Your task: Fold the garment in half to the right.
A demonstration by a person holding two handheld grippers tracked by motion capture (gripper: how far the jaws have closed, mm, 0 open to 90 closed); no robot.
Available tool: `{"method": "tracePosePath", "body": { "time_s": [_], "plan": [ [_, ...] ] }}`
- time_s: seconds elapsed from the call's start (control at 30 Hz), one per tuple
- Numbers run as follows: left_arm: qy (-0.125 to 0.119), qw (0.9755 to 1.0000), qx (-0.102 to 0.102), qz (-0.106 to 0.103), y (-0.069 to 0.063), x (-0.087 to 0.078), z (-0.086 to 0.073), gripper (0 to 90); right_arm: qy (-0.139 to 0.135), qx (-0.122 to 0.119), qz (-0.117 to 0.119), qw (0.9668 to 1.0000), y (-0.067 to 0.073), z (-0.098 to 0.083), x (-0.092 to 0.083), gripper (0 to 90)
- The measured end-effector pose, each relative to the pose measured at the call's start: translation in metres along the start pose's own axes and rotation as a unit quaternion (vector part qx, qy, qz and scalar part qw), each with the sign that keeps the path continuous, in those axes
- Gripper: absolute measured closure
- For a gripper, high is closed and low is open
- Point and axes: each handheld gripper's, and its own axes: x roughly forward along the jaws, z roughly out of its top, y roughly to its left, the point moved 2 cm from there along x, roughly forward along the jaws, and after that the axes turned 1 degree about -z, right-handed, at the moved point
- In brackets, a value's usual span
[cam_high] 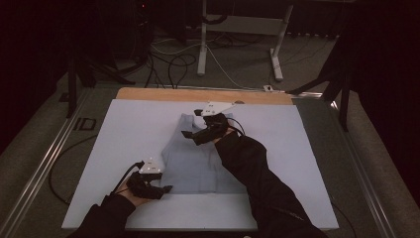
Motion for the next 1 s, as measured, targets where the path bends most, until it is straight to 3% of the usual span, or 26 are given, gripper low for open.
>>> {"method": "tracePosePath", "body": {
  "time_s": [0.17, 0.23, 0.33, 0.4, 0.5, 0.53, 0.7, 0.93, 1.0],
  "plan": [
    [0.007, 0.9997, 0.022, -0.004, -0.012, 0.001, 0.002, 49.9, 0.002, -0.001, -0.001, 1.0, 0.0, 0.0, 0.0, 8.5],
    [0.014, 0.9992, 0.038, 0.005, -0.018, 0.003, 0.003, 54.4, 0.0, 0.007, 0.0, 1.0, 0.0, 0.0, 0.0, 8.5],
    [0.016, 0.999, 0.042, 0.0, -0.022, 0.003, 0.004, 61.1, 0.003, 0.007, 0.0, 1.0, 0.0, -0.001, 0.002, 8.6],
    [0.015, 0.9993, 0.033, -0.005, -0.021, 0.003, 0.004, 68.4, 0.003, 0.003, 0.001, 1.0, -0.001, -0.001, 0.005, 8.6],
    [0.014, 0.9993, 0.034, -0.005, -0.021, 0.003, 0.005, 80.8, 0.007, 0.012, 0.001, 0.9999, 0.001, 0.001, 0.007, 8.5],
    [0.016, 0.9992, 0.037, -0.005, -0.022, 0.002, 0.006, 83.4, 0.009, 0.004, 0.002, 1.0, 0.0, 0.001, 0.008, 8.5],
    [0.013, 0.999, 0.042, -0.005, -0.024, -0.001, 0.01, 86.1, 0.011, 0.011, 0.001, 0.9999, -0.004, 0.001, 0.012, 8.5],
    [-0.006, 0.9996, 0.021, -0.016, -0.025, -0.007, 0.015, 86.4, 0.013, 0.02, -0.005, 0.9997, -0.013, 0.002, 0.022, 8.7],
    [-0.011, 0.9996, 0.017, -0.021, -0.025, -0.007, 0.016, 86.5, 0.016, 0.034, -0.003, 0.9993, -0.017, 0.003, 0.029, 8.7]
  ]
}}
